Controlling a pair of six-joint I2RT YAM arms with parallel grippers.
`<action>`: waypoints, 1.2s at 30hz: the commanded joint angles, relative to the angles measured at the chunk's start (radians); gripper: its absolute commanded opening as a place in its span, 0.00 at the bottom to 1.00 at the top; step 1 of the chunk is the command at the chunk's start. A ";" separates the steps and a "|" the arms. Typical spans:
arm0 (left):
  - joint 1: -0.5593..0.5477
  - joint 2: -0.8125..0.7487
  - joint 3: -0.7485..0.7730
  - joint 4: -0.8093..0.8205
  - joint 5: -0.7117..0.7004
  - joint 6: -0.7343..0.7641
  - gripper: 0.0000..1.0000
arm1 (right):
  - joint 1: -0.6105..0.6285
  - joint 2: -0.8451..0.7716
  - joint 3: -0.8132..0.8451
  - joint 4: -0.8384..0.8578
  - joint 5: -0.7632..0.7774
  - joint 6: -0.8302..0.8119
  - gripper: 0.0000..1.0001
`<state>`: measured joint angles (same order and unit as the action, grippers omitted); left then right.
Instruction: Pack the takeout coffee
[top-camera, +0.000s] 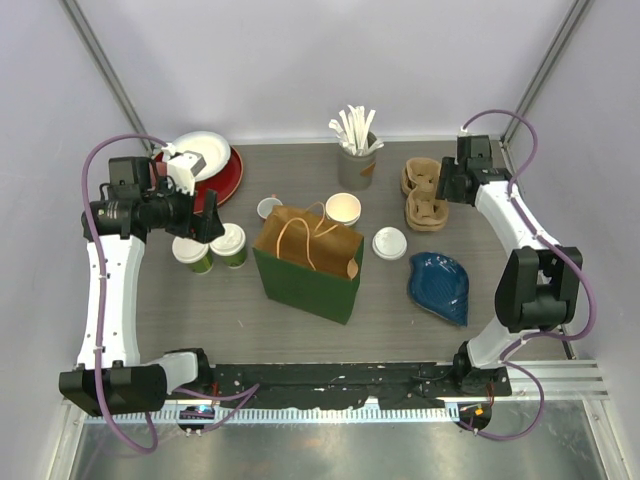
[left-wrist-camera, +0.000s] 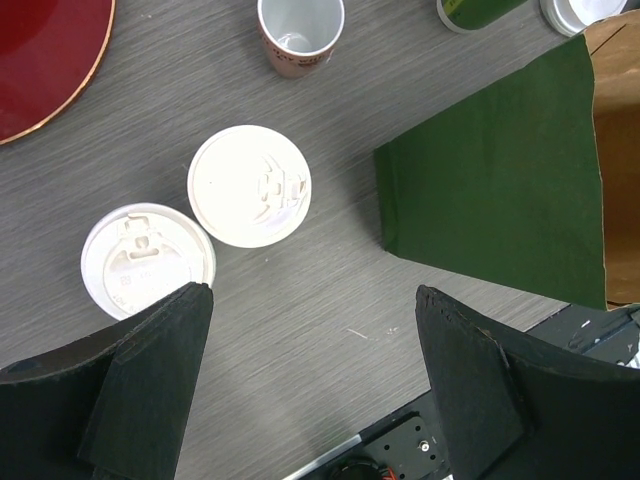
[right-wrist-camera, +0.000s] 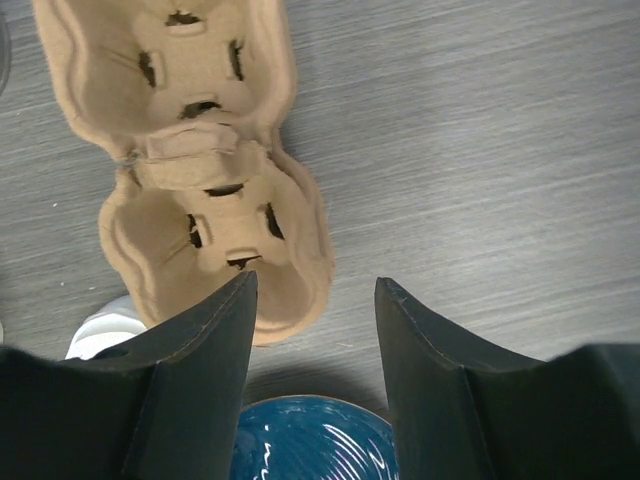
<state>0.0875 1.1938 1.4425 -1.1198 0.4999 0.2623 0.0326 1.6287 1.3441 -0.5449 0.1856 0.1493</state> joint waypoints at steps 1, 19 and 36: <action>0.004 0.003 0.015 0.000 0.012 0.018 0.87 | 0.007 -0.001 0.010 0.103 -0.090 -0.073 0.55; 0.004 0.004 0.013 0.012 0.026 0.020 0.87 | 0.007 0.048 -0.034 0.260 0.060 0.851 0.69; 0.003 -0.014 -0.007 0.015 0.040 0.040 0.87 | 0.027 0.143 -0.010 0.273 0.028 0.923 0.63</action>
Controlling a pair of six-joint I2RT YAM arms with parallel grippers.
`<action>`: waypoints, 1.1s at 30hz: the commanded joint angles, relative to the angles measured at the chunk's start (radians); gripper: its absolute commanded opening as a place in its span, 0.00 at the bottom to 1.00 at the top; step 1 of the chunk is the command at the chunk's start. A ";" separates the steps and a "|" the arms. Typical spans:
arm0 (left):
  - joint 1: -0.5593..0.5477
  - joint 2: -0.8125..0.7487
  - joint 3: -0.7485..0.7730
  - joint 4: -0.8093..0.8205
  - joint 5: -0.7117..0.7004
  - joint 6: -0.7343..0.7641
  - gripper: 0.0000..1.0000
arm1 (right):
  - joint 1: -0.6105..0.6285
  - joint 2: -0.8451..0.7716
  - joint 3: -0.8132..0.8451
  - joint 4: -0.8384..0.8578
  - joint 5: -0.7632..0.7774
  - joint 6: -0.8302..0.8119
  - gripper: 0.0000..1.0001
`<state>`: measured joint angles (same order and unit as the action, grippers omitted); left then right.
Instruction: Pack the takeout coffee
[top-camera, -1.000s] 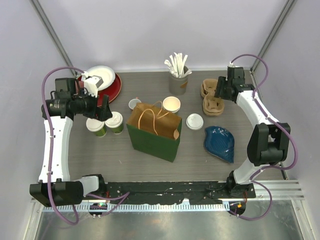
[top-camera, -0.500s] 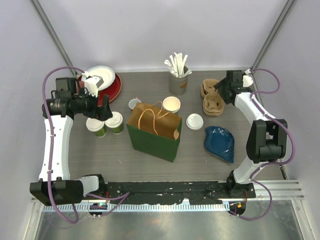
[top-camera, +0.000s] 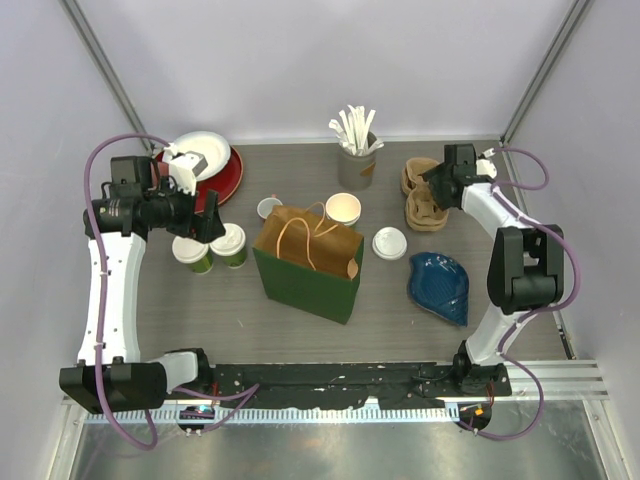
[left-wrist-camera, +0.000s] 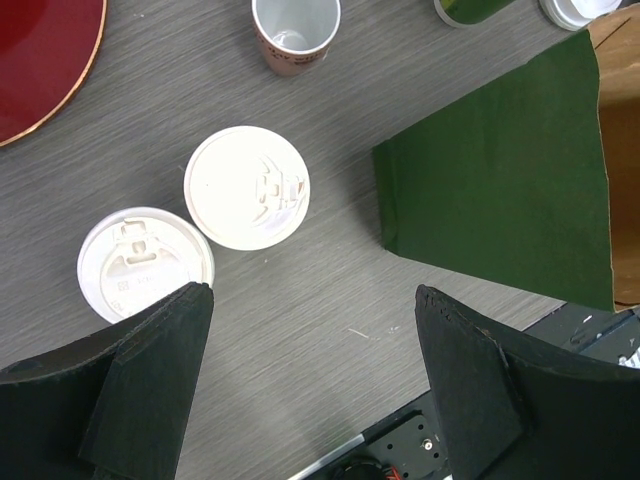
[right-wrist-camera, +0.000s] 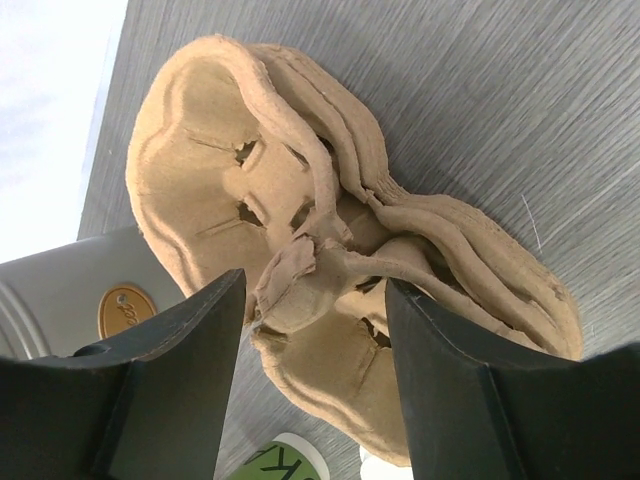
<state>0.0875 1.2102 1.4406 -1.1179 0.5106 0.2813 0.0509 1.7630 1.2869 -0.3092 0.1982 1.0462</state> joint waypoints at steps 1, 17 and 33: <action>0.003 -0.032 -0.008 0.015 0.029 0.024 0.86 | 0.012 0.012 0.051 0.038 0.015 0.025 0.62; 0.004 -0.028 -0.017 0.020 0.025 0.029 0.87 | 0.020 -0.054 0.008 0.076 0.003 -0.009 0.29; 0.004 -0.023 0.000 0.004 0.045 0.030 0.87 | 0.030 -0.120 -0.009 0.087 -0.037 -0.052 0.08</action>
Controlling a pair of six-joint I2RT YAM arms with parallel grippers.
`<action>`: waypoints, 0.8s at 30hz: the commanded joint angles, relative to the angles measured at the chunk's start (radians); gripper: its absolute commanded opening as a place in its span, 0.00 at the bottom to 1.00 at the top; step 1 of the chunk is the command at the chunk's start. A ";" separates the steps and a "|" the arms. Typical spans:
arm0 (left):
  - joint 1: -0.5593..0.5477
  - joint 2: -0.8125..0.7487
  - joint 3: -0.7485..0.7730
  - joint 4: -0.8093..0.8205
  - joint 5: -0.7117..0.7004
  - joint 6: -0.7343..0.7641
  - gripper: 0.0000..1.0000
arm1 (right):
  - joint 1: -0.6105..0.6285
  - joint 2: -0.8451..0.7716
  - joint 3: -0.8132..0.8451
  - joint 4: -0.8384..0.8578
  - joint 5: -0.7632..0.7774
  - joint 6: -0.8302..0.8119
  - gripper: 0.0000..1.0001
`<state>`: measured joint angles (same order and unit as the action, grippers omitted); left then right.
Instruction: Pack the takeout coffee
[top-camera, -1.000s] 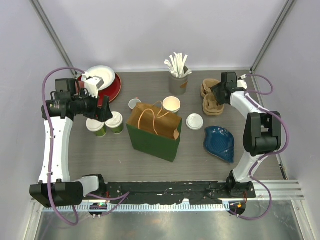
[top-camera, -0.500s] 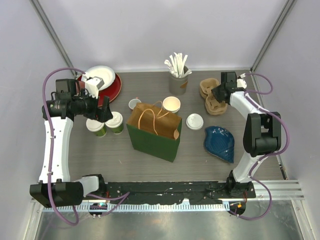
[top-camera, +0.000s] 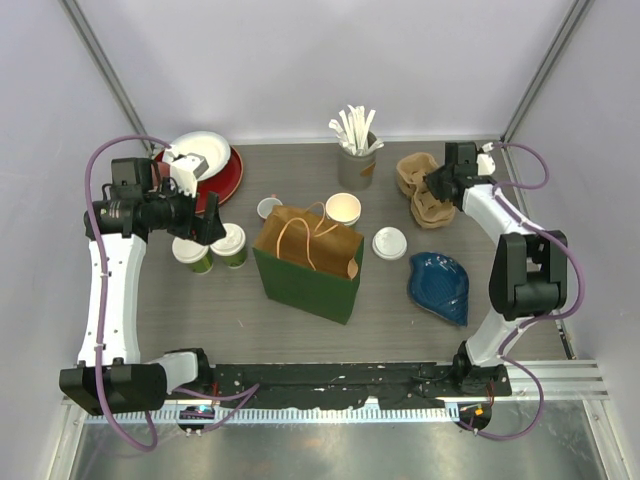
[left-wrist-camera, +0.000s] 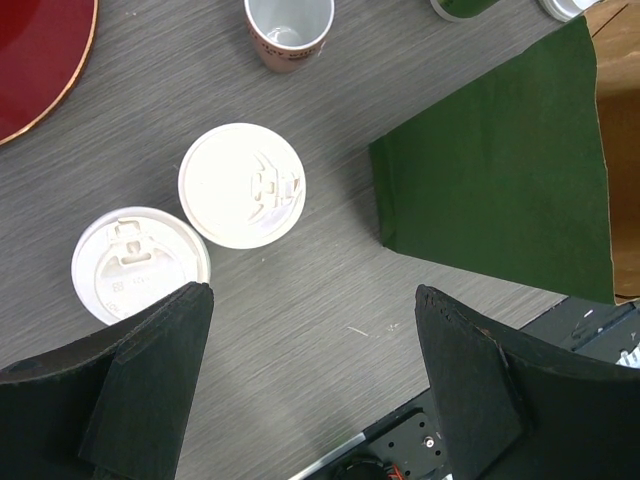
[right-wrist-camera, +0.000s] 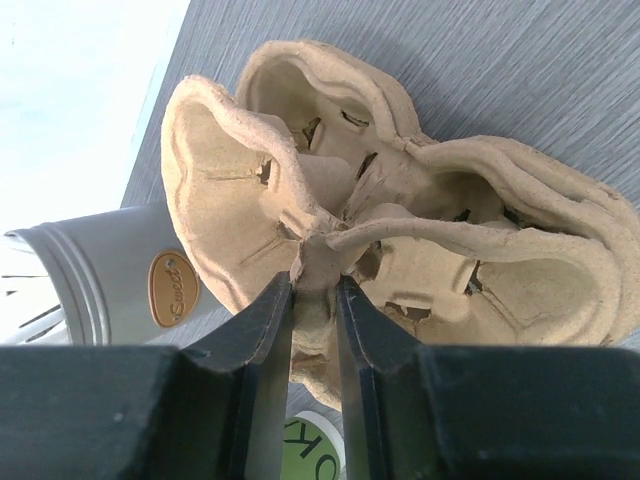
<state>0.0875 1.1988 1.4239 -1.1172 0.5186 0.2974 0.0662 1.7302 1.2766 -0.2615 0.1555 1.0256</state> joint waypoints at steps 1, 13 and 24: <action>0.004 -0.011 0.018 0.002 0.043 0.014 0.87 | 0.015 -0.096 0.001 0.036 0.010 -0.039 0.06; -0.032 0.021 0.109 0.037 0.156 -0.047 0.78 | 0.096 -0.299 0.099 -0.068 0.001 -0.245 0.01; -0.340 0.198 0.314 0.059 0.073 0.104 0.82 | 0.418 -0.469 0.356 -0.291 -0.011 -0.358 0.01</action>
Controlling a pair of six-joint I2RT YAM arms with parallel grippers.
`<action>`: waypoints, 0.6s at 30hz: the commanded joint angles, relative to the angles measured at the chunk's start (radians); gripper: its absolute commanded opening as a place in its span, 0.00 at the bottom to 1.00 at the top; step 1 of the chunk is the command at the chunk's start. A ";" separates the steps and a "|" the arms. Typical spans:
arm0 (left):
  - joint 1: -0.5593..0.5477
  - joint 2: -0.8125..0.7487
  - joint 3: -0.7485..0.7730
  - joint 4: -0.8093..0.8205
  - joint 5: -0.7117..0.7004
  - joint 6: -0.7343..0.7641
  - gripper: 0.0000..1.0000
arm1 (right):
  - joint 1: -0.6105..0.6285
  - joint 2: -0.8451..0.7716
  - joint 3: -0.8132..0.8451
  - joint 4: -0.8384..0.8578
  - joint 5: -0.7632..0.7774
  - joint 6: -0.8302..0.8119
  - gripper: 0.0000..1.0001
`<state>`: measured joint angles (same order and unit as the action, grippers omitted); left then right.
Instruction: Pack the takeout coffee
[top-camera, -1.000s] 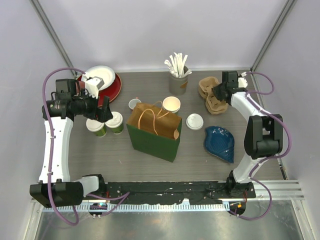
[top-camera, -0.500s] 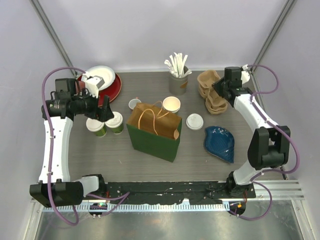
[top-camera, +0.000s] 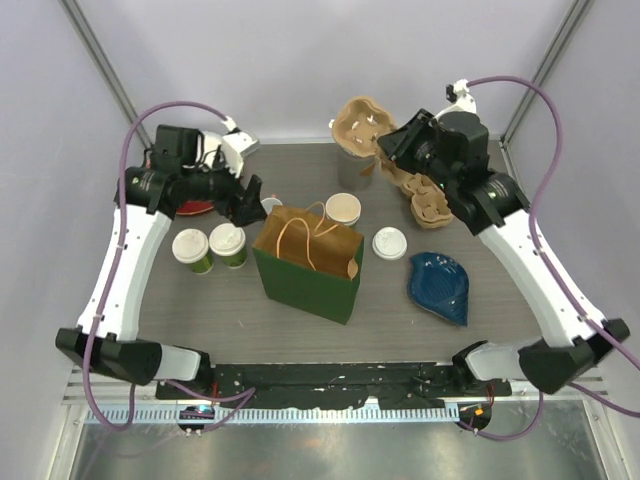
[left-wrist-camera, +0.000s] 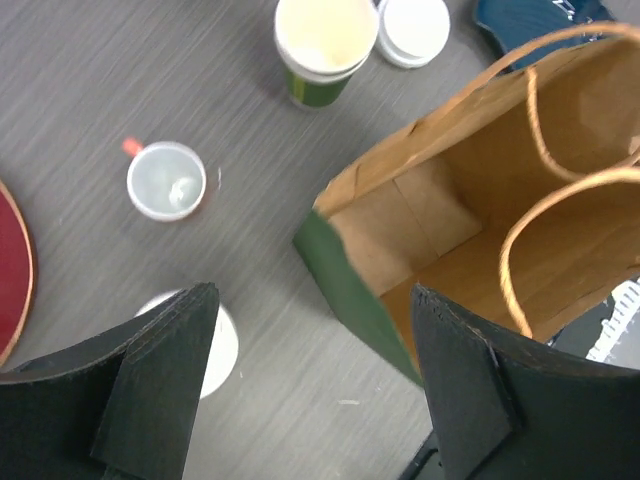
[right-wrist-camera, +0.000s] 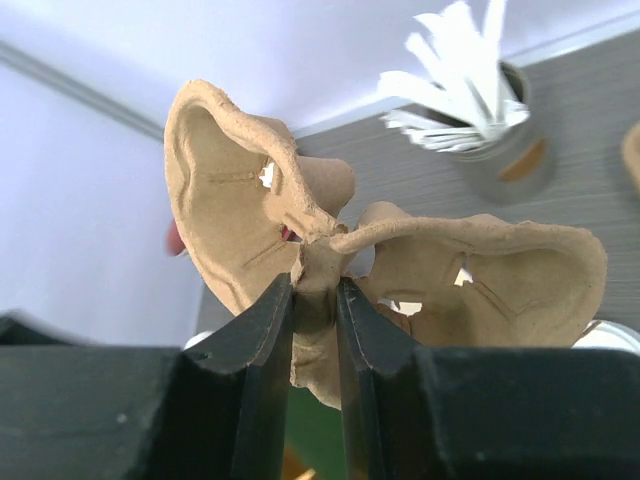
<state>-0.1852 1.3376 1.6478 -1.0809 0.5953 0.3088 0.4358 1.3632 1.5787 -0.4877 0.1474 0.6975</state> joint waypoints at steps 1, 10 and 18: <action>-0.079 0.078 0.108 0.001 -0.003 0.113 0.82 | 0.052 -0.119 0.052 -0.066 -0.014 -0.021 0.01; -0.200 0.222 0.211 -0.074 -0.019 0.332 0.84 | 0.077 -0.173 0.047 -0.091 -0.088 0.011 0.01; -0.260 0.244 0.164 -0.162 0.024 0.447 0.80 | 0.075 -0.162 0.067 -0.092 -0.199 0.016 0.01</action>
<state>-0.4297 1.5974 1.8256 -1.1934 0.5854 0.6853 0.5053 1.2091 1.6012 -0.5983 0.0128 0.7097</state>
